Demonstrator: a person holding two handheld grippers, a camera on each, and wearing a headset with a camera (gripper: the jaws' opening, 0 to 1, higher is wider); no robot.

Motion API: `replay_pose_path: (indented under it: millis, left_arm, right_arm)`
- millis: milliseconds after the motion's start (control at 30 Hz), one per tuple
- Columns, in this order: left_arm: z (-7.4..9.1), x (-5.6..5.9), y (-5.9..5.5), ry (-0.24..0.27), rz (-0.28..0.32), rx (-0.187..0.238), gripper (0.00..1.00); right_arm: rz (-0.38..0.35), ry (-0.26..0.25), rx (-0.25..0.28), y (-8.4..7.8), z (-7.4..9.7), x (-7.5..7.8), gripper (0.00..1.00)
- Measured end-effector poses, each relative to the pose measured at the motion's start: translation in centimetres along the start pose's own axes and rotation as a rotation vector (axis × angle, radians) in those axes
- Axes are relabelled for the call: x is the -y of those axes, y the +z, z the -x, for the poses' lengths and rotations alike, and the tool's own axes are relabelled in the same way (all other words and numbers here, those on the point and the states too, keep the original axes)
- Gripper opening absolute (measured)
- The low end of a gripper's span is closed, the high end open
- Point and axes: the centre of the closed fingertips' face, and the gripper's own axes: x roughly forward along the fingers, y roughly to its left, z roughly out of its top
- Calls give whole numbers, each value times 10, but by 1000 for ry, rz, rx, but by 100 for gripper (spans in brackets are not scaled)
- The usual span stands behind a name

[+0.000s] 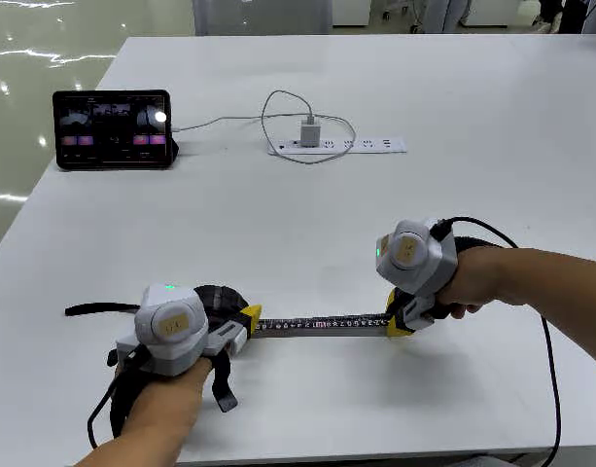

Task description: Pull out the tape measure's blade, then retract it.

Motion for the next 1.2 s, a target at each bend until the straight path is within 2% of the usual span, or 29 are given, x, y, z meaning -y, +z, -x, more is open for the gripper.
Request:
replay_pose_path:
  millis: [1200]
  left_arm:
    - [0, 0, 0, -2, -14, 1, 63]
  right_arm:
    - [-7, 0, -3, 16, -5, -3, 10]
